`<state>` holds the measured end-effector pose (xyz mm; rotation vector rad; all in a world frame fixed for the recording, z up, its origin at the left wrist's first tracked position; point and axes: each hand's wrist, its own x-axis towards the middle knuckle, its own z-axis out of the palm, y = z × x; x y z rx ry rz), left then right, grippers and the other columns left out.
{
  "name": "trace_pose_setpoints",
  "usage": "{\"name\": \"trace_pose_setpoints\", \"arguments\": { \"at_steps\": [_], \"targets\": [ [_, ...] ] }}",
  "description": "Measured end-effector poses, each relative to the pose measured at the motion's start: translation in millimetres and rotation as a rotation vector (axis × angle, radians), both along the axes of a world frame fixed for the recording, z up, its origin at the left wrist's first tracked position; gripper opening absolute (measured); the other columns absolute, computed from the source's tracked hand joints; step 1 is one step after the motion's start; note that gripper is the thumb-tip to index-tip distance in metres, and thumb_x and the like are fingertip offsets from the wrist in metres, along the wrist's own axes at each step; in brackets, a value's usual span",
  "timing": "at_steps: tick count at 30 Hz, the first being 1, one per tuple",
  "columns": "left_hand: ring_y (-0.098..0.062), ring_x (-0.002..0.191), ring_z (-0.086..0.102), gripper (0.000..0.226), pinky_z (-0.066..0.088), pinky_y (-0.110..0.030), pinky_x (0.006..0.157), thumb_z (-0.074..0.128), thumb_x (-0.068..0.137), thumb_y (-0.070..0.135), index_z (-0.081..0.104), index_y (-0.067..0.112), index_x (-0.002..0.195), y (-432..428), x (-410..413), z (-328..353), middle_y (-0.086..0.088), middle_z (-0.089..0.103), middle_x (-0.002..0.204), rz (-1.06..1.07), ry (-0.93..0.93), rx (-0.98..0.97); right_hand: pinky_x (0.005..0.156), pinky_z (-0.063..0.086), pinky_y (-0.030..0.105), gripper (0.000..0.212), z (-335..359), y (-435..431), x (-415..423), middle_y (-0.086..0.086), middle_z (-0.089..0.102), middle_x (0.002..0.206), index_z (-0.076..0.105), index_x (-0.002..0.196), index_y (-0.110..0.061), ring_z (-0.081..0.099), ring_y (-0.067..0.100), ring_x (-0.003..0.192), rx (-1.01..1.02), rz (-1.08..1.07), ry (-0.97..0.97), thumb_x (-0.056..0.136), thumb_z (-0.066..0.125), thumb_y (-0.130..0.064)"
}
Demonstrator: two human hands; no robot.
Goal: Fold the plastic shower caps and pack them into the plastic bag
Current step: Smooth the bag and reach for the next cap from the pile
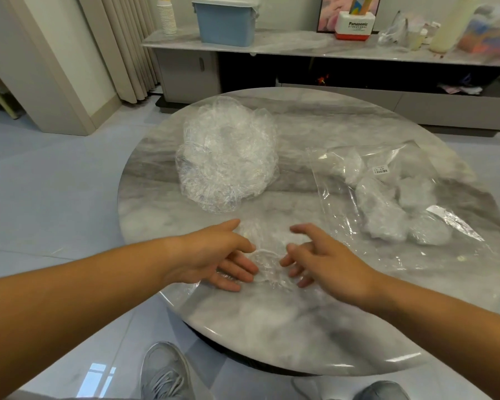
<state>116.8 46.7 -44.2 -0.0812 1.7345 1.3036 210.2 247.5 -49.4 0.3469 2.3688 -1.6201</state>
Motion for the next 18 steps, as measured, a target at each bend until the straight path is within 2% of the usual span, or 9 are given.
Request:
{"name": "trace_pose_setpoints", "arguments": {
  "at_steps": [3,6,8,11,15,18],
  "targets": [
    [-0.034,0.1,0.074,0.068,0.058,-0.055,0.087,0.06,0.099,0.021,0.023,0.046,0.151,-1,-5,2,-0.022,0.074,0.11,0.001,-0.066,0.058,0.073,0.063,0.045,0.055,1,2,-13,0.021,0.075,0.098,0.032,0.151,-0.03,0.072,0.029,0.078,-0.325,-0.282,-0.11,0.103,0.057,-0.026],
    [-0.036,0.102,0.073,0.035,0.055,-0.062,0.089,0.064,0.098,0.023,0.048,0.029,0.129,-3,-8,5,-0.024,0.07,0.116,0.014,-0.058,0.104,0.077,0.062,0.046,0.053,1,7,-20,0.025,0.075,0.098,0.033,0.151,-0.029,0.075,0.039,0.09,-0.466,-0.336,-0.203,0.103,0.057,-0.027],
    [-0.035,0.104,0.072,0.019,0.055,-0.062,0.089,0.066,0.096,0.025,0.051,0.021,0.108,-5,-8,4,-0.024,0.068,0.119,0.001,-0.049,0.114,0.077,0.062,0.046,0.043,-1,11,-22,0.027,0.074,0.1,0.042,0.143,-0.019,0.074,0.041,0.092,-0.492,-0.333,-0.257,0.103,0.056,-0.029],
    [-0.034,0.107,0.072,0.023,0.055,-0.061,0.092,0.069,0.094,0.032,0.051,0.018,0.098,-7,-8,4,-0.023,0.069,0.12,-0.019,-0.053,0.122,0.069,0.061,0.041,0.033,-1,12,-23,0.026,0.075,0.1,0.052,0.13,-0.015,0.073,0.036,0.082,-0.478,-0.294,-0.28,0.103,0.056,-0.032],
    [-0.031,0.107,0.072,0.04,0.055,-0.059,0.094,0.069,0.091,0.041,0.057,0.014,0.119,-7,-9,2,-0.021,0.07,0.12,-0.019,-0.04,0.101,0.073,0.062,0.044,0.033,0,11,-21,0.025,0.074,0.103,0.062,0.121,-0.01,0.071,0.032,0.079,-0.411,-0.236,-0.233,0.101,0.059,-0.035],
    [-0.029,0.105,0.073,0.042,0.056,-0.056,0.092,0.071,0.091,0.039,0.058,0.011,0.119,-8,-8,2,-0.019,0.071,0.118,-0.031,-0.007,0.075,0.071,0.061,0.043,0.03,3,9,-17,0.024,0.073,0.106,0.059,0.128,-0.025,0.069,0.03,0.08,-0.415,-0.177,-0.156,0.1,0.06,-0.035]
  ]
}}
